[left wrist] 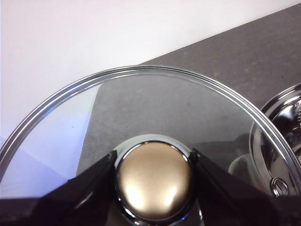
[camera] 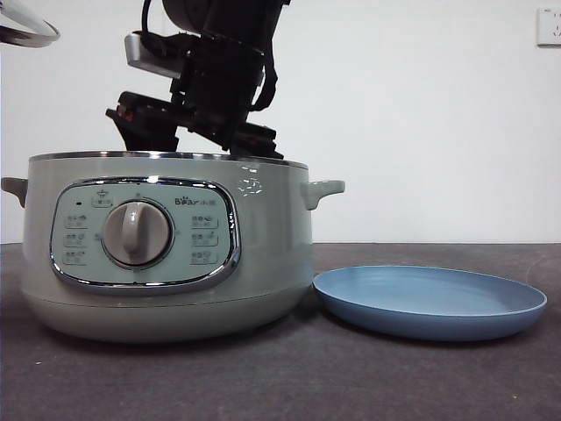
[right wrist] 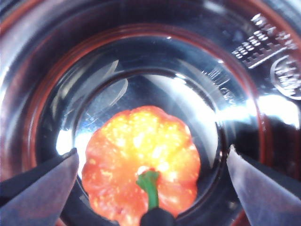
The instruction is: Take the pumpkin out from the steamer,put the pumpkin in the blue plate,close the lid
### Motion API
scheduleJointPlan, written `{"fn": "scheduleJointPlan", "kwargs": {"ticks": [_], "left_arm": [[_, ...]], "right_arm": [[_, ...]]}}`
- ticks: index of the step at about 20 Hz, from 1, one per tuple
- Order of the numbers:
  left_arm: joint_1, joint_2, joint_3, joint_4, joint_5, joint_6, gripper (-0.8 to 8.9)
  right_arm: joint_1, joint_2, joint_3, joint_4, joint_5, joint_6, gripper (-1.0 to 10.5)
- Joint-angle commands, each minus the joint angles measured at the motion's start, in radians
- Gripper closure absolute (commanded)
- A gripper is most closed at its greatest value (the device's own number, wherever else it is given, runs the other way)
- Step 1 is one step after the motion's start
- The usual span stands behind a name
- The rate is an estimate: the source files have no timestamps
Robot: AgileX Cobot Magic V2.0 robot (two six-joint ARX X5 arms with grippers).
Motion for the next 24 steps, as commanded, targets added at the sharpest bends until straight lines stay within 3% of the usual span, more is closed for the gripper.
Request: {"fn": "scheduleJointPlan", "kwargs": {"ticks": [1, 6, 7, 10, 11, 19, 21, 24], "left_arm": [[0.0, -0.011, 0.006, 0.041, -0.009, 0.013, 8.22], [0.0, -0.011, 0.006, 0.033, -0.008, 0.013, 8.22], [0.0, -0.011, 0.006, 0.026, -0.008, 0.013, 8.22], [0.0, -0.011, 0.006, 0.0, -0.008, 0.012, 8.22], [0.0, -0.011, 0.006, -0.011, -0.007, 0.011, 8.22], [0.0, -0.011, 0.006, 0.031, 0.119, 0.004, 8.22], [0.0, -0.011, 0.006, 0.057, 0.124, 0.004, 8.22], [0.0, -0.011, 0.006, 0.08, 0.164, 0.004, 8.22]], "right_arm": [[0.002, 0.028, 0.001, 0.005, -0.002, -0.006, 4.1], [0.004, 0.038, 0.001, -0.01, -0.054, 0.003, 4.2], [0.003, 0.038, 0.001, -0.025, -0.051, 0.003, 4.7], [0.005, 0.038, 0.001, -0.035, -0.047, 0.003, 9.3], [0.005, 0.038, 0.001, -0.033, -0.047, 0.003, 9.6], [-0.019, -0.18, 0.001, -0.115, -0.046, 0.028, 9.6], [-0.059, -0.264, 0.001, -0.209, -0.046, 0.034, 9.6], [-0.159, -0.363, 0.001, -0.407, -0.039, 0.103, 9.6]]}}
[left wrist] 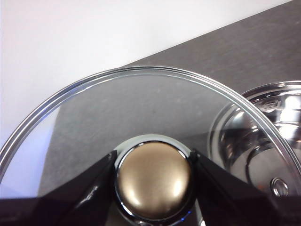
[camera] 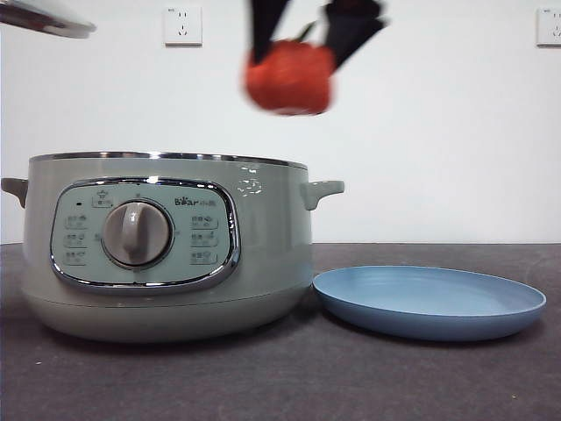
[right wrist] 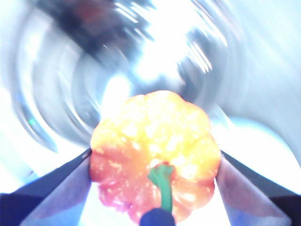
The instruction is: Take the pumpkin out from the steamer,put the pumpkin in the blue plate,close the lid
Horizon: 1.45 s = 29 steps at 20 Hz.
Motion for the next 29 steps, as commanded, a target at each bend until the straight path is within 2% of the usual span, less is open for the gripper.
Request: {"fn": "scheduleJointPlan", "kwargs": {"ticks": [1, 4, 7, 10, 15, 18, 21, 23, 29], "left_arm": [[0.0, -0.011, 0.006, 0.067, 0.012, 0.005, 8.22], [0.0, -0.011, 0.006, 0.089, 0.013, 0.005, 8.22], [0.0, -0.011, 0.006, 0.09, 0.014, 0.005, 8.22], [0.0, -0.011, 0.006, 0.096, 0.014, 0.005, 8.22], [0.0, -0.011, 0.006, 0.096, 0.015, 0.005, 8.22], [0.0, -0.011, 0.006, 0.097, 0.015, 0.004, 8.22], [0.0, -0.006, 0.006, 0.097, 0.041, 0.0, 8.22], [0.0, -0.005, 0.006, 0.099, 0.048, -0.011, 8.22], [0.0, -0.005, 0.006, 0.109, 0.065, -0.018, 8.22]], "right_arm": [[-0.062, -0.038, -0.003, -0.097, 0.036, 0.08, 9.6], [-0.12, -0.096, -0.047, -0.125, 0.208, 0.187, 9.6], [-0.141, -0.165, -0.155, -0.125, 0.392, 0.264, 9.6], [-0.15, -0.23, -0.305, -0.09, 0.461, 0.302, 9.6], [-0.15, -0.294, -0.587, 0.185, 0.459, 0.301, 9.6], [-0.15, -0.293, -0.733, 0.389, 0.36, 0.257, 9.6], [-0.15, -0.284, -0.83, 0.563, 0.273, 0.245, 9.6], [-0.152, -0.257, -0.844, 0.613, 0.23, 0.225, 9.6], [-0.194, -0.134, -0.844, 0.649, 0.208, 0.2, 9.4]]}}
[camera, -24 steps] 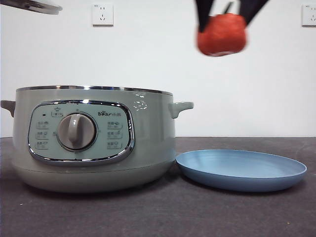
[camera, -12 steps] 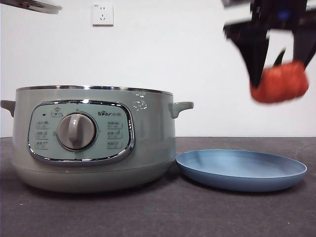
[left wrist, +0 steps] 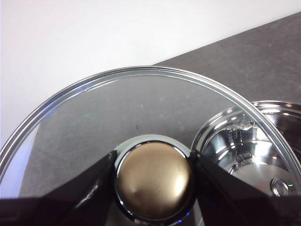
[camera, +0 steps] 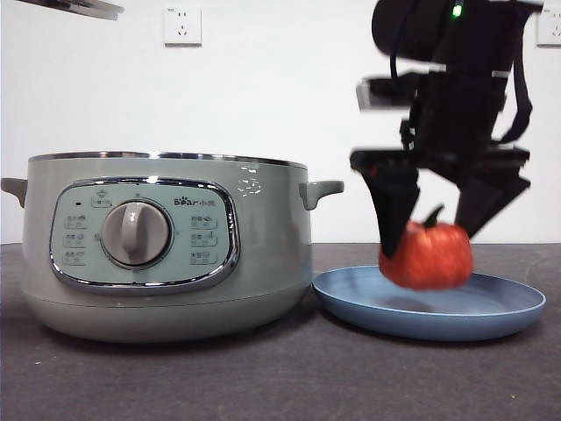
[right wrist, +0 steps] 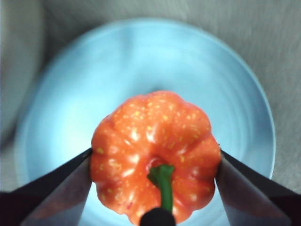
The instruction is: Take the pumpkin out from the steamer,put the pumpkin in the blue plate,close the lid
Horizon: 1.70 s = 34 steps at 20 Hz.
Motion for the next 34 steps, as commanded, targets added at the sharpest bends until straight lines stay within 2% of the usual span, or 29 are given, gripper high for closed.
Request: {"fn": "scheduleJointPlan", "kwargs": {"ticks": [1, 4, 9, 11, 19, 27, 34], "left_arm": [[0.0, -0.01, 0.006, 0.05, -0.005, -0.006, 8.22], [0.0, -0.01, 0.006, 0.05, -0.005, -0.006, 8.22], [0.0, -0.01, 0.006, 0.05, -0.005, -0.006, 8.22], [0.0, -0.01, 0.006, 0.05, -0.005, -0.006, 8.22], [0.0, -0.01, 0.006, 0.051, 0.003, -0.006, 8.22], [0.0, 0.048, 0.006, 0.105, 0.182, -0.007, 8.22], [0.0, 0.242, 0.006, 0.158, 0.381, -0.033, 8.22]], "right_arm": [[-0.024, 0.053, -0.008, 0.004, -0.042, -0.016, 9.4], [-0.042, 0.092, -0.008, 0.003, -0.05, -0.016, 9.0], [-0.046, 0.095, -0.008, -0.009, -0.048, -0.007, 4.7], [-0.046, 0.095, -0.008, -0.008, -0.048, -0.004, 4.0], [-0.046, 0.05, -0.008, -0.019, -0.047, -0.004, 4.1], [-0.046, -0.204, -0.008, -0.056, -0.047, -0.004, 4.1], [-0.046, -0.451, -0.008, -0.058, -0.046, -0.004, 4.1]]}}
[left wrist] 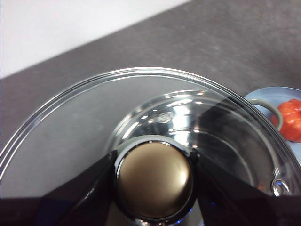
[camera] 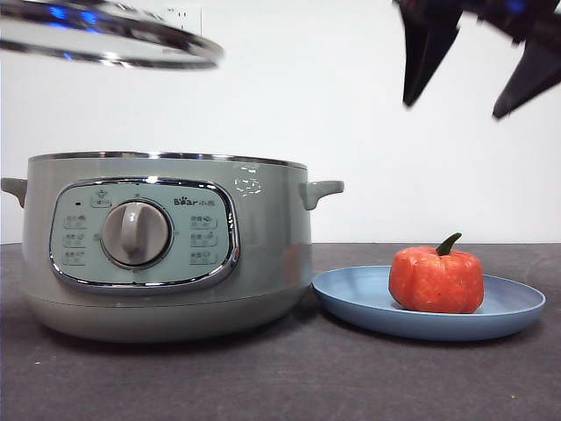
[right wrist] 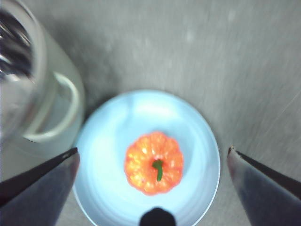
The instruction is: Take the pumpkin out from the steamer,put the pumpkin in the blue plate,close the lid
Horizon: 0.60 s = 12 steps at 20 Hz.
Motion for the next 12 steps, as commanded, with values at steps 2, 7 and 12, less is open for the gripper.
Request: {"fn": "scheduleJointPlan", "kwargs": {"ticks": [2, 7, 12], "left_arm": [[0.0, 0.074, 0.006, 0.092, 0.082, -0.027, 8.22], [0.0, 0.199, 0.006, 0.142, 0.146, -0.029, 8.22], [0.0, 0.3, 0.006, 0.191, 0.147, -0.029, 8.22]], "right_arm": [[0.0, -0.078, -0.007, -0.002, 0.003, 0.003, 4.1], [0.0, -0.156, -0.007, -0.01, 0.006, 0.016, 4.1], [0.0, -0.185, -0.007, -0.037, 0.007, 0.021, 4.1]]}}
